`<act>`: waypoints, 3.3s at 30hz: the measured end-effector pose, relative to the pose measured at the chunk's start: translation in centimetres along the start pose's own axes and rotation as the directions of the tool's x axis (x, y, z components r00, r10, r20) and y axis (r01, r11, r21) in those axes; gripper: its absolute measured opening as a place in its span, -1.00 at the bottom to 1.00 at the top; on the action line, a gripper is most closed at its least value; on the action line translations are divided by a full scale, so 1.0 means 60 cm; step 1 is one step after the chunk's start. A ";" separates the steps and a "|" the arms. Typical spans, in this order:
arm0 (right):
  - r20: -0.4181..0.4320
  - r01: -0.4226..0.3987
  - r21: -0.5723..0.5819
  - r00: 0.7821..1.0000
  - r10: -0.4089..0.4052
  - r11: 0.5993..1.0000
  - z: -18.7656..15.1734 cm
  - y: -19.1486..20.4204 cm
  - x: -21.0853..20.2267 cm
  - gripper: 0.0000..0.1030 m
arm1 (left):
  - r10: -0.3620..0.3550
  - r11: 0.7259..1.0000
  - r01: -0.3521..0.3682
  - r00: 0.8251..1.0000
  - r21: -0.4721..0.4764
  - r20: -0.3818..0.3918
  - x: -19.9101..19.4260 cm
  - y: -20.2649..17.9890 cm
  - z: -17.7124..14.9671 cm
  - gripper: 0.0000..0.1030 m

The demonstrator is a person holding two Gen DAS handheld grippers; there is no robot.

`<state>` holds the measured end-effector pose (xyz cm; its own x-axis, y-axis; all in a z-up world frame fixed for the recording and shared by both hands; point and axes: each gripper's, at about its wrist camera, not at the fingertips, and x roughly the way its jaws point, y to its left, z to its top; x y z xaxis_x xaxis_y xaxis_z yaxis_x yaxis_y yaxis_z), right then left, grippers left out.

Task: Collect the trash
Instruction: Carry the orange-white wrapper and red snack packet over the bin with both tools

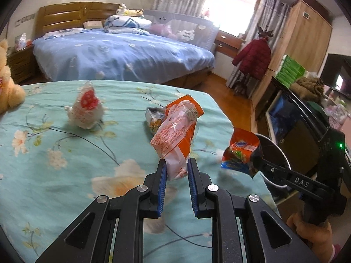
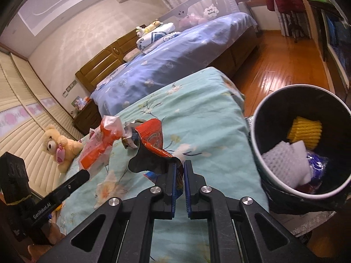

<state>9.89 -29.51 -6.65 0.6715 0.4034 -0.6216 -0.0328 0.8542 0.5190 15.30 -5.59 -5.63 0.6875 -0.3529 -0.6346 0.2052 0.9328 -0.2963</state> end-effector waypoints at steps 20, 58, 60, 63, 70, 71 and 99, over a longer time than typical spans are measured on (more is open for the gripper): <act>0.029 0.022 0.051 0.999 -0.023 0.998 -0.010 -0.047 -0.040 -0.88 | -0.046 0.996 0.049 0.997 0.069 -0.054 0.029 -0.067 -0.013 -0.66; 0.094 0.077 0.138 0.991 -0.090 0.987 -0.003 -0.141 -0.108 -0.88 | -0.082 0.975 0.097 0.993 0.202 -0.084 0.059 -0.183 -0.021 -0.66; 0.098 0.080 0.144 0.991 -0.094 0.986 -0.003 -0.147 -0.111 -0.88 | -0.081 0.973 0.097 0.993 0.207 -0.085 0.061 -0.187 -0.021 -0.66; 0.103 0.083 0.152 0.990 -0.099 0.985 -0.003 -0.155 -0.116 -0.88 | -0.082 0.972 0.099 0.993 0.214 -0.086 0.061 -0.195 -0.021 -0.66; 0.112 0.091 0.169 0.988 -0.111 0.981 0.000 -0.171 -0.124 -0.88 | -0.089 0.967 0.109 0.992 0.232 -0.093 0.066 -0.215 -0.022 -0.66; 0.113 0.092 0.172 0.987 -0.113 0.981 0.000 -0.173 -0.125 -0.88 | -0.091 0.966 0.111 0.991 0.235 -0.094 0.067 -0.218 -0.021 -0.66; 0.117 0.165 0.226 0.974 -0.195 0.960 0.017 -0.245 -0.136 -0.88 | -0.122 0.951 0.158 0.982 0.266 -0.146 0.132 -0.294 -0.013 -0.66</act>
<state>5.64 -45.69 -8.58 0.7469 0.1876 -0.6379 0.2469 0.8126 0.5280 16.60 -24.90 -5.98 0.5478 -0.4712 -0.6913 0.4891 0.8508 -0.1923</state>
